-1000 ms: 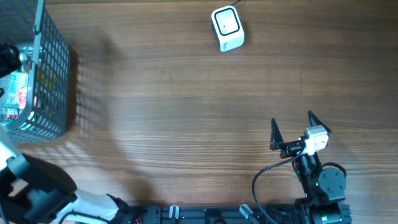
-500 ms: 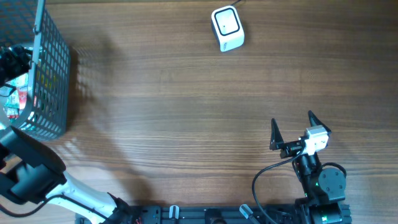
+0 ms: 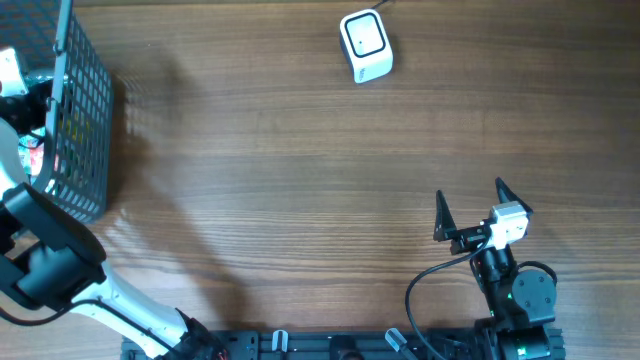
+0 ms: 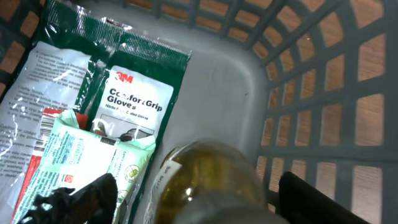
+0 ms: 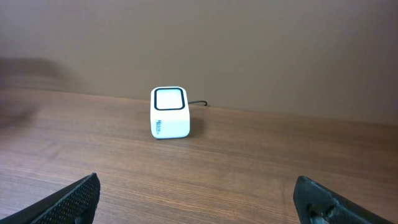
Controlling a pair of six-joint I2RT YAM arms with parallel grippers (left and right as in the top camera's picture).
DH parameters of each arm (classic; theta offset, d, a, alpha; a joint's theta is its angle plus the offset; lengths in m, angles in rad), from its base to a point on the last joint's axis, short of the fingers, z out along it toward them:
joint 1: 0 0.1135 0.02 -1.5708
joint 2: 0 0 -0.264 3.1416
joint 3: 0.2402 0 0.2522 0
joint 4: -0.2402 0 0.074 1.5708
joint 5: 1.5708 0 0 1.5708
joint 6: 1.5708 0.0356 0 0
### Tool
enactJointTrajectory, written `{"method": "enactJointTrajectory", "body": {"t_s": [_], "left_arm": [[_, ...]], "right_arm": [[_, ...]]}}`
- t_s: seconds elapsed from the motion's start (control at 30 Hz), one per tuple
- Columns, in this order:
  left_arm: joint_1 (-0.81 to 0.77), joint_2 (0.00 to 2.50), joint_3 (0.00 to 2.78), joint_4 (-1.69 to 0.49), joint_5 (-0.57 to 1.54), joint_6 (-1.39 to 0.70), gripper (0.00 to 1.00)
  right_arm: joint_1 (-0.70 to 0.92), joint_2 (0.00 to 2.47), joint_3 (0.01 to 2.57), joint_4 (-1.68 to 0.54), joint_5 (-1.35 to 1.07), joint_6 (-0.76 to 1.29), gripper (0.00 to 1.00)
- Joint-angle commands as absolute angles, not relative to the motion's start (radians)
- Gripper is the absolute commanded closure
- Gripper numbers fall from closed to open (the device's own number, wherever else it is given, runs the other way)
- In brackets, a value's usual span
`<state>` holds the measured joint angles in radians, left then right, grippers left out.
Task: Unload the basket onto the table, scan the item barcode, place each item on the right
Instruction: 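Grasp the yellow Vim bottle with the left gripper and lift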
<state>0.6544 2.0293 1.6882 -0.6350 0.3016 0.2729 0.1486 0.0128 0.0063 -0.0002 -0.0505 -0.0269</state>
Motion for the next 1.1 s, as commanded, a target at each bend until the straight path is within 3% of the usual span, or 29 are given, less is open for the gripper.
{"method": "enactJointTrajectory", "body": {"t_s": [0.0,0.13,0.33,0.63,1.07], "left_arm": [[0.656,2.046,1.702,-0.621,0.290,0.284,0.35],[0.656,2.044,1.702,-0.597,0.292,0.281,0.42],[0.656,2.008,1.702,-0.572,0.295,0.280,0.65],[0.656,1.869,1.702,-0.466,0.298,0.199,0.71],[0.656,1.535,1.702,-0.266,0.298,0.113,0.70]], "right_arm": [[0.144,0.009,0.005,0.002,-0.041,-0.025,0.00],[0.144,0.009,0.005,0.002,-0.041,-0.025,0.01],[0.144,0.009,0.005,0.002,-0.041,-0.025,0.00],[0.144,0.009,0.005,0.002,-0.041,-0.025,0.00],[0.144,0.009,0.005,0.002,-0.042,-0.025,0.00]]}}
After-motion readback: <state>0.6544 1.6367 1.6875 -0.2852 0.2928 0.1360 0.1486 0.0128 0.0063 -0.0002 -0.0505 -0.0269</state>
